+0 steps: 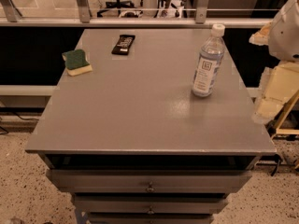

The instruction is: Knock blue plastic bottle over

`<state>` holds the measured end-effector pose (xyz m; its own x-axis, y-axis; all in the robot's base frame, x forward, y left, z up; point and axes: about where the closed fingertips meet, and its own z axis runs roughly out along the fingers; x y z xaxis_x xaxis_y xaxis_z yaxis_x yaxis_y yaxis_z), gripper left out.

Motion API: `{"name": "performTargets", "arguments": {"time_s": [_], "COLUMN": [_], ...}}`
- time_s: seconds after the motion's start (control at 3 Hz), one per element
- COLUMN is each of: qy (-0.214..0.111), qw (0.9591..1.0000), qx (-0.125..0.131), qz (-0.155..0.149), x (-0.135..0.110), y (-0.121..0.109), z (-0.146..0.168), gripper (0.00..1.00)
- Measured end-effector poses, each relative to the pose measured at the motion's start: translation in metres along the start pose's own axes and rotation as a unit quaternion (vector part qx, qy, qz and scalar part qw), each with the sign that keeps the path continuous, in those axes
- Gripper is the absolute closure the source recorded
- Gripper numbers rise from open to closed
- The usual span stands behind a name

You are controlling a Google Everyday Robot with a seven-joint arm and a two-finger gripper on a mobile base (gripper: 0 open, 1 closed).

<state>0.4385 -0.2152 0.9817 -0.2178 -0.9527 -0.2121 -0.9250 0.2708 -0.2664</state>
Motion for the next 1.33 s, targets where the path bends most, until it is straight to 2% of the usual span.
{"name": "performTargets", "arguments": {"time_s": [0.33, 0.67, 1.0, 1.33], "qy": [-0.005, -0.047, -0.121, -0.215], "qw": [0.9999, 0.998, 0.9873, 0.9644], "qx": [0.007, 0.019, 0.042, 0.063], "qz": [0.007, 0.038, 0.094, 0.141], "x": [-0.002, 0.001, 0.014, 0.012], "y": [-0.003, -0.027, -0.066, -0.089], "z": [-0.002, -0.001, -0.003, -0.001], "gripper": [0.0, 0.0, 0.0, 0.0]}}
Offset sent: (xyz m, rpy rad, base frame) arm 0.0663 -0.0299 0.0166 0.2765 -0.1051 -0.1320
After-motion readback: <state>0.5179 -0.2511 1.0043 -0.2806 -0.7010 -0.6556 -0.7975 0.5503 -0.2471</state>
